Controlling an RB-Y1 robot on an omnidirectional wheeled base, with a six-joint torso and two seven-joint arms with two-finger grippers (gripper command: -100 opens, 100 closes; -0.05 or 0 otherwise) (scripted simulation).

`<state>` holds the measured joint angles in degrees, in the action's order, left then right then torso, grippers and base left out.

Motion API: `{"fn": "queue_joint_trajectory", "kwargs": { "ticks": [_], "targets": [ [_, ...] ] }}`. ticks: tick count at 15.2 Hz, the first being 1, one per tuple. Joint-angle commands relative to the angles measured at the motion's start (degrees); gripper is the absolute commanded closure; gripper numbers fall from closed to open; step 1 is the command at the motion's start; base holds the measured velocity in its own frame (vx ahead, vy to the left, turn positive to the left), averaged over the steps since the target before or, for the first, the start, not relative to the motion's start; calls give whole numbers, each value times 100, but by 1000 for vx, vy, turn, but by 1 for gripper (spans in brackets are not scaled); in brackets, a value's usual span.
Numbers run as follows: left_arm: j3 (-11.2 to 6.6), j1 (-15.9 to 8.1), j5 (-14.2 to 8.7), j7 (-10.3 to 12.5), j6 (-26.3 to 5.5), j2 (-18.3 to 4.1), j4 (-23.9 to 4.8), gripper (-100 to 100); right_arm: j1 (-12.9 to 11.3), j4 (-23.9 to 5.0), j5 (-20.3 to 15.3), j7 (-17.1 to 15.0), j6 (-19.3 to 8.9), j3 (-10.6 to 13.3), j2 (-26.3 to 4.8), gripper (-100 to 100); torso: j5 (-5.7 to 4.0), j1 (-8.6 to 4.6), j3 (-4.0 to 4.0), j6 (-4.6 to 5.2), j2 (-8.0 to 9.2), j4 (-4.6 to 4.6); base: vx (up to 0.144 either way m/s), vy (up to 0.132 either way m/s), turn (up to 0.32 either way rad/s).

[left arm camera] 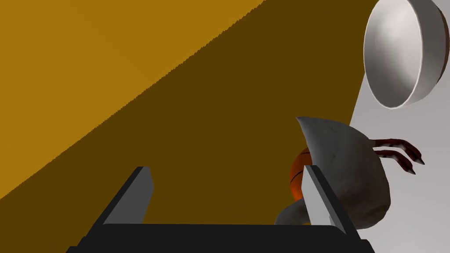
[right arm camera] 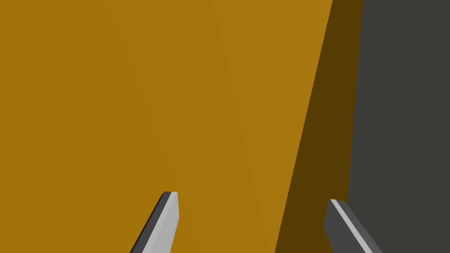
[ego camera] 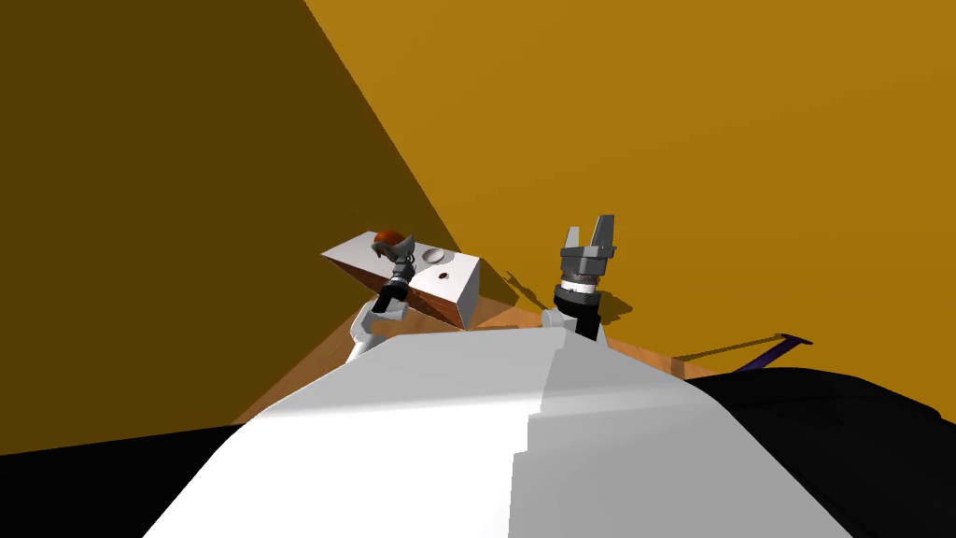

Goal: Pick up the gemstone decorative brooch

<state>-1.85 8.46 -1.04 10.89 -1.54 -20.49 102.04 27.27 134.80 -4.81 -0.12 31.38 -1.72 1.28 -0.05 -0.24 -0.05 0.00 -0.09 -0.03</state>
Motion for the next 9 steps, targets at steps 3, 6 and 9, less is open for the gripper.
{"fn": "queue_joint_trajectory", "kwargs": {
  "ticks": [3,6,9],
  "targets": [
    [-138,-413,-59,252,-492,-224,-532,-100,0,0,0,0,0,0,0,0,-1,-3,0,1,0,0,19,-77,-9],
    [-205,-627,-88,373,-830,-321,-871,-100,0,0,0,0,0,0,0,0,-2,-8,-3,-1,-5,-1,31,-81,-3],
    [-205,-627,-88,373,-903,-321,-1089,-100,0,0,0,0,0,0,0,0,-1,-3,-2,0,-4,-1,18,-54,-2]
  ]
}}
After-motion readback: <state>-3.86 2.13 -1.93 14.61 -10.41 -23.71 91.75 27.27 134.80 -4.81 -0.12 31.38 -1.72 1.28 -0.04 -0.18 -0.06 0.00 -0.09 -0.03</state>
